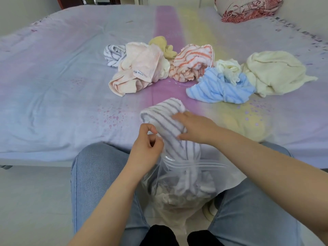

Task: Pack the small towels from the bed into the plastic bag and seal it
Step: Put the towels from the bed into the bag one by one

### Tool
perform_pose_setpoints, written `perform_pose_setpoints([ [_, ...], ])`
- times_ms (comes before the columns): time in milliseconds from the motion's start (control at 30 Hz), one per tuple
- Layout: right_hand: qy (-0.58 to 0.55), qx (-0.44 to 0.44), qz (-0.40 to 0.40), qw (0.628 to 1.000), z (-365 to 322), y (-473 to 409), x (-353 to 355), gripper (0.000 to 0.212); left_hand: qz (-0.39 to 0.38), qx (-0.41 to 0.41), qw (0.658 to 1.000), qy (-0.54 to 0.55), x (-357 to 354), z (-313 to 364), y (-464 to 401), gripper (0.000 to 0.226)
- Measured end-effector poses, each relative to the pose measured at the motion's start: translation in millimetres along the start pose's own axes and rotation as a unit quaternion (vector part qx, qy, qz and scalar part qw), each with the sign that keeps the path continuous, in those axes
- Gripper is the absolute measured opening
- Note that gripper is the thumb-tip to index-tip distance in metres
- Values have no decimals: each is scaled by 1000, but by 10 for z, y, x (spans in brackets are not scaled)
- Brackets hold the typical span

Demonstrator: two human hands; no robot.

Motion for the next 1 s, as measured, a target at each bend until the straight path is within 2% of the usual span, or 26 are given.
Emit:
perform_pose_setpoints([
  [33,21,3,-10,1000,35,-47,-70,57,2,2,1000,3,-3,-2,3,21],
  [100,-32,11,25,999,90,-88,1,37,10,10,1000,14,23,-30,4,19],
  [200,-129,15,108,986,110,-26,290,23,36,20,999,35,134,-101,-16,18],
  [267,-204,41,123,970,27,66,423,18,58,24,997,44,214,-139,-29,18],
  [300,-208,58,85,973,-69,108,398,17,66,23,997,44,241,-144,-34,18],
  [333,-175,73,9,982,-154,135,248,16,70,19,996,41,249,-131,-37,18],
  [367,-114,80,-103,985,-215,187,-11,15,71,13,997,35,240,-109,-40,20],
  [400,-44,78,-226,970,-234,287,-322,13,67,5,997,27,213,-81,-41,21],
  [433,17,71,-334,940,-207,423,-620,14,59,-4,998,16,172,-52,-42,21],
  [467,61,60,-408,909,-161,541,-852,17,51,-11,999,2,132,-27,-40,21],
  [500,78,49,-440,893,-136,600,-988,22,45,-17,999,-13,103,-11,-36,21],
  [533,69,43,-430,899,-139,570,-1024,26,43,-22,999,-24,98,0,-31,21],
  [567,25,36,-389,920,-162,484,-948,27,42,-24,998,-31,113,2,-27,22],
  [633,-130,-12,-235,963,-115,237,-551,22,46,-23,998,-37,176,-11,-19,25],
  [667,-193,-45,-122,973,7,114,-263,19,46,-19,998,-40,207,-21,-15,25],
  [733,-178,-97,128,971,351,6,437,19,44,-9,998,-43,249,-46,-22,23],
  [767,-129,-115,232,957,501,20,740,24,40,-3,998,-43,246,-59,-38,23],
  [800,-73,-131,297,943,648,21,950,32,34,0,999,-41,224,-67,-58,22],
  [833,-30,-160,321,933,824,-5,1057,43,27,2,999,-36,192,-73,-80,22],
  [867,-12,-203,311,928,1052,-58,1071,56,22,2,999,-29,158,-75,-101,21],
  [933,-29,-298,229,926,1541,-158,872,79,18,4,1000,-21,105,-78,-134,18],
  [1000,-51,-333,151,929,1822,-216,555,88,19,6,1000,-13,82,-83,-141,16],
])
Point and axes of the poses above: each hand's wrist, its own y-axis away from the middle knuckle, its own x-axis out of the back of the hand, z = x × y, the point moved 10 cm from there along -y, towards the middle knuckle, and after that the axes turned 5 degrees about x, right-handed, at the moved point
